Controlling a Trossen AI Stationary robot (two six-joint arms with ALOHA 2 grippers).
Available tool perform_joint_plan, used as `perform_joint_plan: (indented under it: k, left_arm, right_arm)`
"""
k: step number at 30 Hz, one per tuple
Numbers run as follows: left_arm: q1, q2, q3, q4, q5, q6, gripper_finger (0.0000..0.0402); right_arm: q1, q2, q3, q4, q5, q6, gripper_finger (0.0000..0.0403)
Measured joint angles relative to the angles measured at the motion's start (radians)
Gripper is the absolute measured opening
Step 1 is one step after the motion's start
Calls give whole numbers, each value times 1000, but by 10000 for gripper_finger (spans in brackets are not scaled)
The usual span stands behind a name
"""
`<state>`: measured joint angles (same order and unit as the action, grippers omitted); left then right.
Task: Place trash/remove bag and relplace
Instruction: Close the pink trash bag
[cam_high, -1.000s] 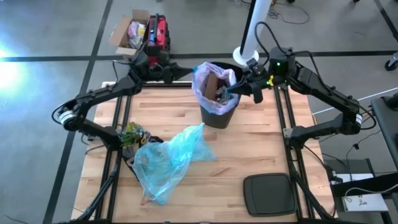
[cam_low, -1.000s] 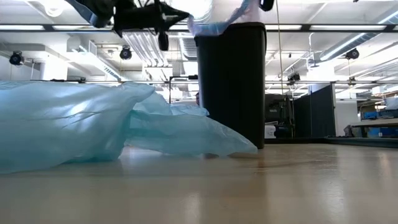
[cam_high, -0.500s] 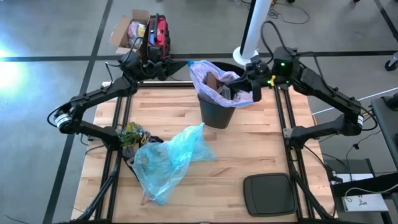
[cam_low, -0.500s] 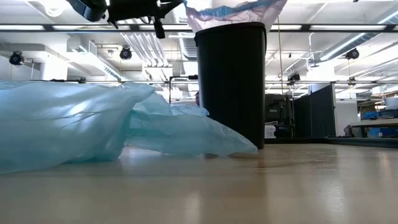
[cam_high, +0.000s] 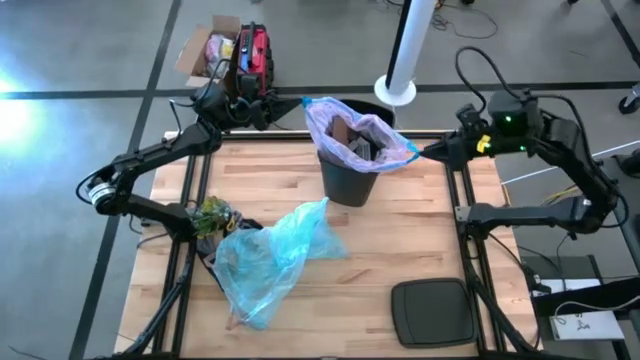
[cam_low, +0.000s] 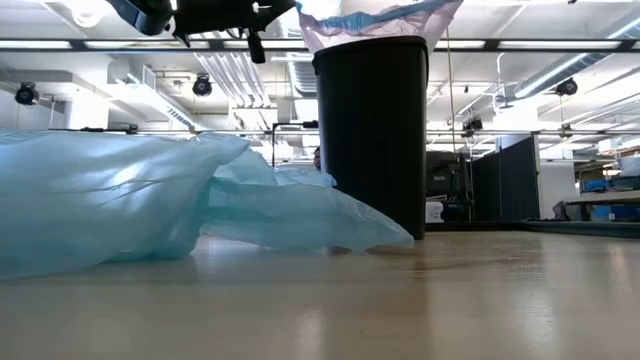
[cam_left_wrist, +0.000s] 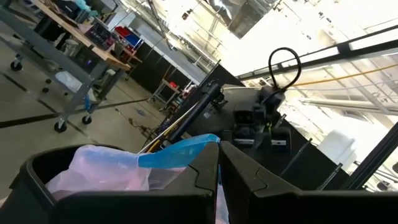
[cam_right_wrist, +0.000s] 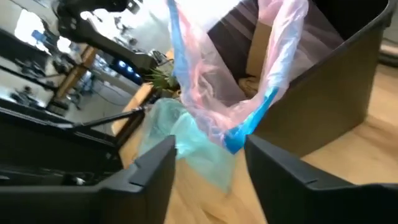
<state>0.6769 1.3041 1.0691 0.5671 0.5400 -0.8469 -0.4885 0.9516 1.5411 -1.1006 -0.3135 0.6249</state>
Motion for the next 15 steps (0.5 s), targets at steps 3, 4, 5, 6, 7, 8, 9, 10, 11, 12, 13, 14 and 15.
perform_joint_plan:
  k: [3,4,5,6,7,8,9,10,11,12,13,14,15]
  left_arm:
    - [0,0,0,1,0,0,0]
    - [0,0,0,1,-1,0,0]
    - [0,0,0,1,-1,1,0]
    - [0,0,0,1,-1,4,0]
    - [0,0,0,1,-1,7,0]
    - [0,0,0,1,-1,9,0]
    - [0,0,0,1,-1,9,0]
    - [0,0,0,1,-1,9,0]
    - [0,0,0,1,-1,9,0]
    - [0,0,0,1,-1,9,0]
    - [0,0,0,1,-2,9,0]
    - [0,-2,0,1,-2,9,0]
    - [0,-3,0,1,-2,9,0]
  right_arm:
    - [0,-12,-39,29,1,66,211]
    - [0,-9,-54,30,1,81,217]
    - [0,-5,-70,37,1,93,221]
    - [0,2,-88,44,1,98,223]
    - [0,12,-105,52,0,100,223]
    - [0,22,-122,69,-2,101,222]
    - [0,33,-139,106,-13,104,219]
    - [0,40,-155,160,-38,110,216]
    - [0,45,-169,223,-76,112,210]
    - [0,48,-176,283,-115,115,203]
    - [0,52,-179,335,-148,115,196]
    - [0,57,-179,373,-178,112,186]
    - [0,60,-179,391,-195,109,174]
